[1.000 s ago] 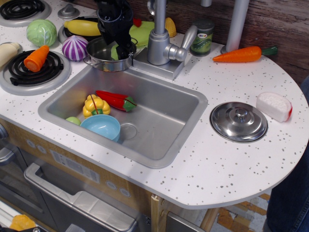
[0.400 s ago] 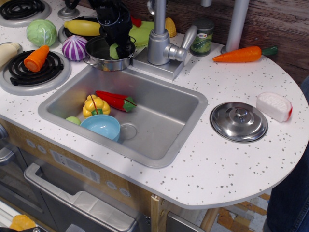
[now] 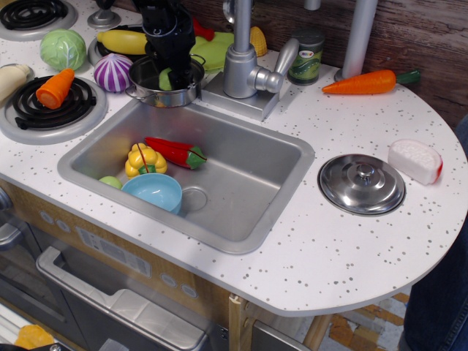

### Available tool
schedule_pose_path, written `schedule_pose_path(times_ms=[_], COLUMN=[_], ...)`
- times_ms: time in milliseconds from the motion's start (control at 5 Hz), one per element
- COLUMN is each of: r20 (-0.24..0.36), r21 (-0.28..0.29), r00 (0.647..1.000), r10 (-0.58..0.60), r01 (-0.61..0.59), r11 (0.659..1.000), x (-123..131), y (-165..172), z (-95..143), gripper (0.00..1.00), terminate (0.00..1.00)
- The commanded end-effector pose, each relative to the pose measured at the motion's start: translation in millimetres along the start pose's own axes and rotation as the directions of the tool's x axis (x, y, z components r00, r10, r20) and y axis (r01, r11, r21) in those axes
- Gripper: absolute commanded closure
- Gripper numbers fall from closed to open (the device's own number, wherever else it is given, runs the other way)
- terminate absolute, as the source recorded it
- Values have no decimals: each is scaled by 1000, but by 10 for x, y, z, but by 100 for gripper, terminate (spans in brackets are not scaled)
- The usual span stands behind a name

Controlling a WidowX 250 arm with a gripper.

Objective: Take broccoli out of pan

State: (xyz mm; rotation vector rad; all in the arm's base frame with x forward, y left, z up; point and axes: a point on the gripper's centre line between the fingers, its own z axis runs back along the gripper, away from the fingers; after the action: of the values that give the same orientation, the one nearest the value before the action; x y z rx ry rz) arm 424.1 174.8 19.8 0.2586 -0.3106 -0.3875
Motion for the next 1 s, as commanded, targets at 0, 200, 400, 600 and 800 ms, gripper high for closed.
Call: schedule_pose_path(times_ms=[0, 200, 400, 600, 800], r20=[-26, -96, -124, -126, -140], r21=[169, 202, 181, 158, 120], r00=[997, 974, 928, 900, 903], r10=[79, 205, 351, 416, 407], r01=[-74, -183, -327, -396, -392], r11=[983, 962, 928, 905, 912], x=[103, -30, -111, -103, -130], y=[64, -258, -826, -1274, -1454], z=[993, 1348, 1421, 1255, 1097], gripper=[100, 100, 100, 100, 100], terminate=[0, 0, 0, 0, 0])
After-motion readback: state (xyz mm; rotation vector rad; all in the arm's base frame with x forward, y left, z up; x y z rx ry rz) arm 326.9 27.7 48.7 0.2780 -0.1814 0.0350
